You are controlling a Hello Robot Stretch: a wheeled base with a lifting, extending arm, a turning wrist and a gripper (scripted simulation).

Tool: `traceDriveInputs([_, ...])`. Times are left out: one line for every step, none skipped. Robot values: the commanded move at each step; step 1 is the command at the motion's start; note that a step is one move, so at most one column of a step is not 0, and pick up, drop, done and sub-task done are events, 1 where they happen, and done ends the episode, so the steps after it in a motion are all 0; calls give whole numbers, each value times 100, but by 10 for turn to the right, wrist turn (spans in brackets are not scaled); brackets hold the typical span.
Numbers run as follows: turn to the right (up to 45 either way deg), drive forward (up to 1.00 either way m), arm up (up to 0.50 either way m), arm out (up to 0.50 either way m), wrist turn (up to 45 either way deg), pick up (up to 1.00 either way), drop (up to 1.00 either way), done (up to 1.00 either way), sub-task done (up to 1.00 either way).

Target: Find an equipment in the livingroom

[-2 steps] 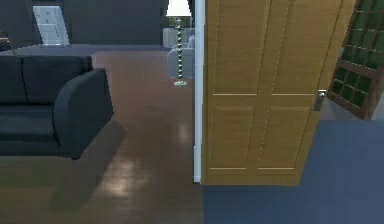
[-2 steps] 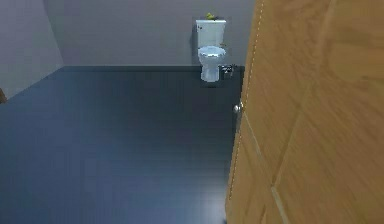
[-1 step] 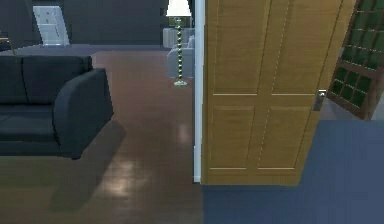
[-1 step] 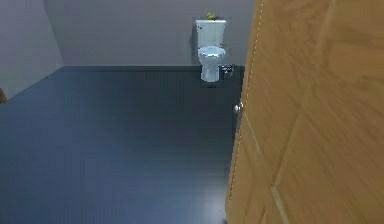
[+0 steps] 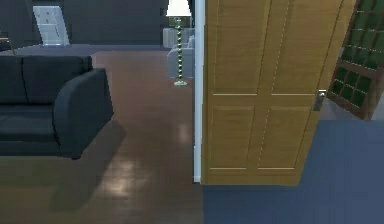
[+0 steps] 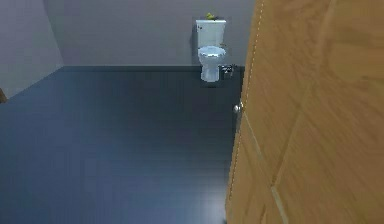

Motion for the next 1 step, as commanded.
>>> traceDriveInputs([-90,0,0,0,0,0,0,0,0])
